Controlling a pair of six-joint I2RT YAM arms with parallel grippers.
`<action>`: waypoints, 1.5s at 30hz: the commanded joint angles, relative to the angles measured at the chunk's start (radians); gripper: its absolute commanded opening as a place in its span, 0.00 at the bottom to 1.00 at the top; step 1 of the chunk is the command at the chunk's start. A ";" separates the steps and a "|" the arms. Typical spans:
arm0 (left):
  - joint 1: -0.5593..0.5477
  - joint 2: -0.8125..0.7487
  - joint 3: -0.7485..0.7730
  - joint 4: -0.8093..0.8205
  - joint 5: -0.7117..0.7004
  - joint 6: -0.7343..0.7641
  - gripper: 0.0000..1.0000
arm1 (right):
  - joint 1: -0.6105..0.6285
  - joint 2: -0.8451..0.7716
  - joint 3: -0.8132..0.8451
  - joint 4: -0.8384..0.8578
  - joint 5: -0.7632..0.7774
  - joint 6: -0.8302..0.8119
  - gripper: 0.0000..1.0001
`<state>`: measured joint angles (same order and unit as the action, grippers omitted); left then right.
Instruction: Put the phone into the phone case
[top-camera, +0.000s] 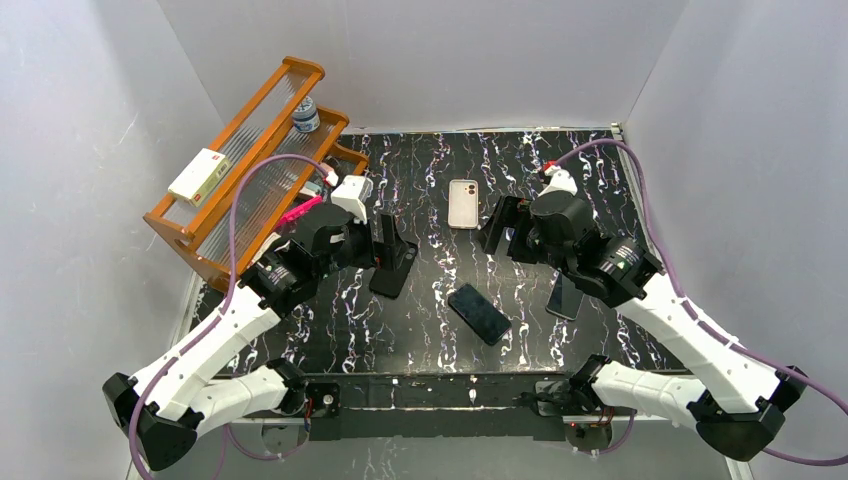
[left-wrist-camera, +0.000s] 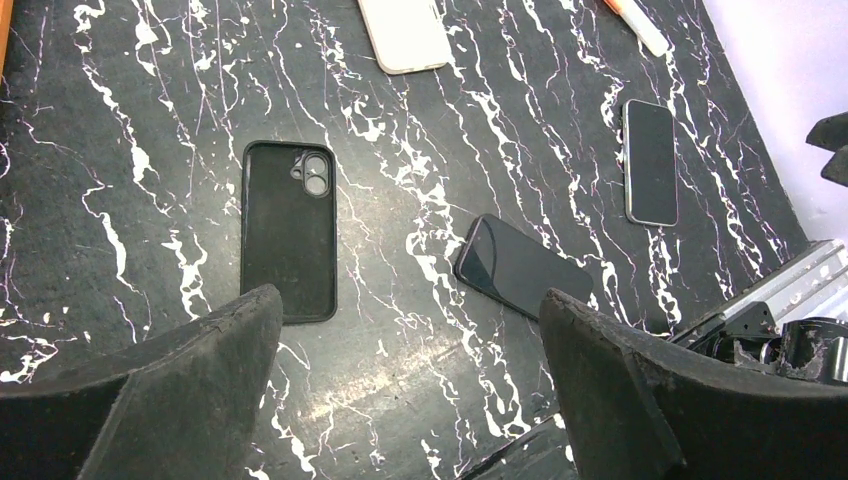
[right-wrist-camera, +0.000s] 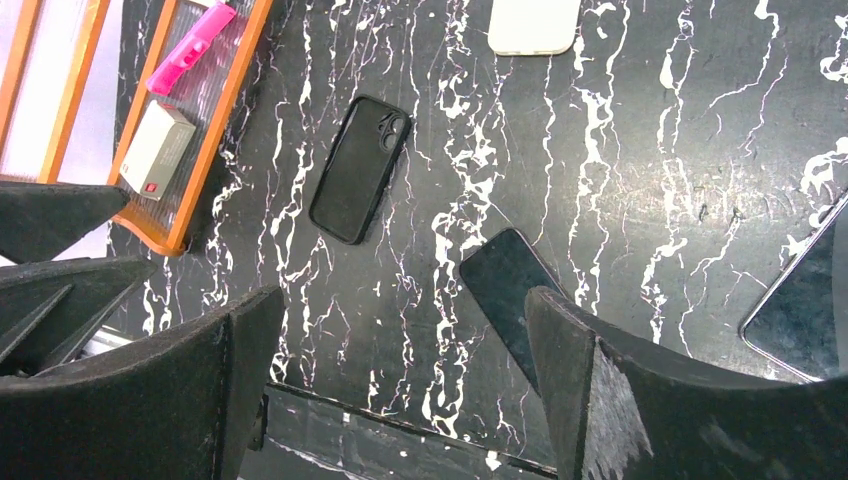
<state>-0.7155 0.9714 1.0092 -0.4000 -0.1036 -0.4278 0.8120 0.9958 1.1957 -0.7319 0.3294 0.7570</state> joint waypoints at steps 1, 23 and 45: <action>0.004 -0.018 0.005 -0.006 -0.026 0.021 0.98 | 0.001 -0.004 -0.001 0.017 0.014 0.002 0.99; 0.014 0.243 -0.034 -0.138 -0.185 0.031 0.95 | 0.001 0.090 -0.195 0.057 -0.133 -0.059 0.99; 0.189 0.507 -0.066 -0.007 0.041 0.005 0.64 | 0.003 0.378 -0.319 0.196 -0.214 -0.177 0.99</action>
<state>-0.5262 1.4734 0.9550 -0.4416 -0.0803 -0.4126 0.8120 1.3579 0.8978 -0.5804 0.1261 0.6128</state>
